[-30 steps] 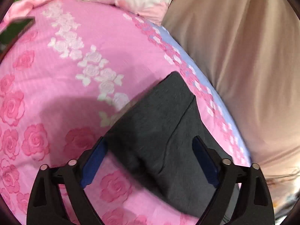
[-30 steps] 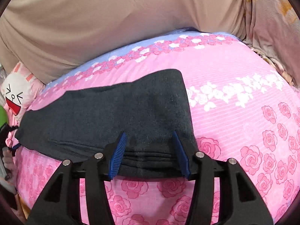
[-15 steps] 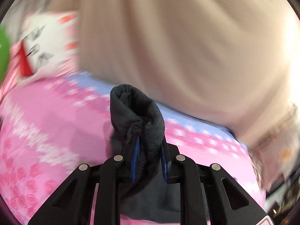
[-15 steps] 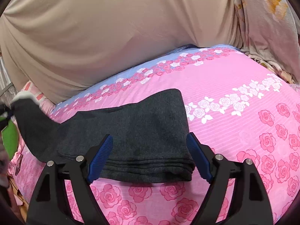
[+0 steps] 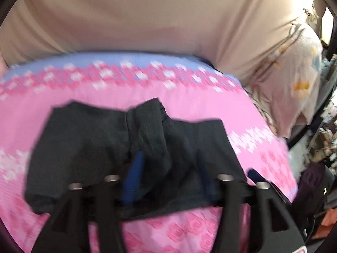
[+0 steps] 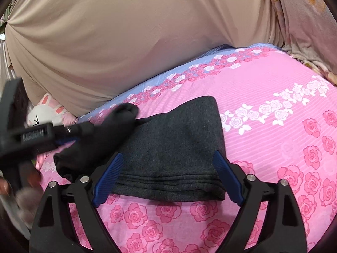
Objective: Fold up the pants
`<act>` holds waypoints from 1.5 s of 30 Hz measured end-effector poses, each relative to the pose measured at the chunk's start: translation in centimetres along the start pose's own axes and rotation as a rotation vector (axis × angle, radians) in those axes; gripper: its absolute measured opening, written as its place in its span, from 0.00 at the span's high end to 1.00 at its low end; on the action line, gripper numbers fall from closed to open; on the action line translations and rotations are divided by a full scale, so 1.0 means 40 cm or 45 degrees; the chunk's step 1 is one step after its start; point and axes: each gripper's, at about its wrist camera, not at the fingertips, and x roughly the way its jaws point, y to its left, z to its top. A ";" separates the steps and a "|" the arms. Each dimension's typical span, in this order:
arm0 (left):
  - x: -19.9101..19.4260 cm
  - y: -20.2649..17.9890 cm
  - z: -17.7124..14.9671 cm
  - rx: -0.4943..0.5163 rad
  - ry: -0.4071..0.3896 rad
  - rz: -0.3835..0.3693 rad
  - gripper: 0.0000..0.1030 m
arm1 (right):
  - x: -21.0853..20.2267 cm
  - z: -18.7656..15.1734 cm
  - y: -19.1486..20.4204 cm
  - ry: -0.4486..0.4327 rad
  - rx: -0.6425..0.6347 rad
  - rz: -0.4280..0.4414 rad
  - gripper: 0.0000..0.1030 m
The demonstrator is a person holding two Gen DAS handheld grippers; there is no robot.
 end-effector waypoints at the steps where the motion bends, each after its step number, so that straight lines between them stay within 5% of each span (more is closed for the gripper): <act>1: -0.012 0.008 -0.009 0.002 -0.014 0.014 0.42 | 0.002 0.001 -0.001 0.010 0.004 0.013 0.17; 2: -0.027 0.011 -0.016 0.011 -0.032 0.028 0.41 | 0.004 0.002 -0.002 0.021 0.010 0.027 0.17; 5: -0.106 0.030 -0.028 0.027 -0.116 0.030 0.16 | 0.011 0.006 -0.008 0.056 0.035 0.058 0.16; 8: -0.189 0.078 -0.040 0.027 -0.236 0.110 0.15 | 0.019 0.015 0.000 0.091 0.055 0.099 0.16; 12: -0.233 0.193 -0.059 -0.078 -0.282 0.180 0.15 | 0.094 0.017 0.040 0.230 0.170 0.294 0.14; 18: -0.260 0.365 -0.125 -0.276 -0.273 0.232 0.15 | 0.233 0.003 0.155 0.358 0.058 0.190 0.12; 19: -0.267 0.376 -0.133 -0.280 -0.278 0.239 0.15 | 0.239 0.001 0.177 0.355 0.014 0.201 0.15; 20: -0.276 0.389 -0.143 -0.284 -0.290 0.254 0.15 | 0.255 -0.004 0.204 0.382 -0.025 0.239 0.48; 21: -0.284 0.399 -0.149 -0.286 -0.299 0.265 0.15 | 0.266 -0.005 0.216 0.396 -0.038 0.218 0.69; 23: -0.295 0.414 -0.154 -0.294 -0.302 0.278 0.15 | 0.259 0.018 0.250 0.379 -0.089 0.216 0.80; 27: -0.309 0.429 -0.152 -0.310 -0.314 0.265 0.15 | 0.151 0.128 0.271 0.218 -0.112 0.288 0.82; 30: -0.307 0.424 -0.152 -0.301 -0.315 0.251 0.15 | 0.095 0.176 0.233 0.128 -0.146 0.176 0.82; 35: -0.256 0.398 -0.157 -0.286 -0.250 0.203 0.15 | 0.197 0.105 0.053 0.317 -0.024 -0.071 0.81; 39: -0.213 0.356 -0.155 -0.254 -0.192 0.181 0.15 | 0.191 0.080 0.011 0.299 0.098 0.038 0.73; 42: -0.201 0.328 -0.152 -0.221 -0.184 0.168 0.15 | 0.201 0.075 0.014 0.311 0.101 0.076 0.57; 43: -0.198 0.319 -0.151 -0.212 -0.182 0.170 0.15 | 0.211 0.071 0.029 0.319 0.084 0.076 0.59; 44: -0.195 0.312 -0.149 -0.206 -0.181 0.171 0.15 | 0.214 0.072 0.038 0.314 0.048 0.050 0.75; 45: -0.194 0.308 -0.147 -0.203 -0.180 0.171 0.15 | 0.203 0.079 0.050 0.297 0.013 0.046 0.81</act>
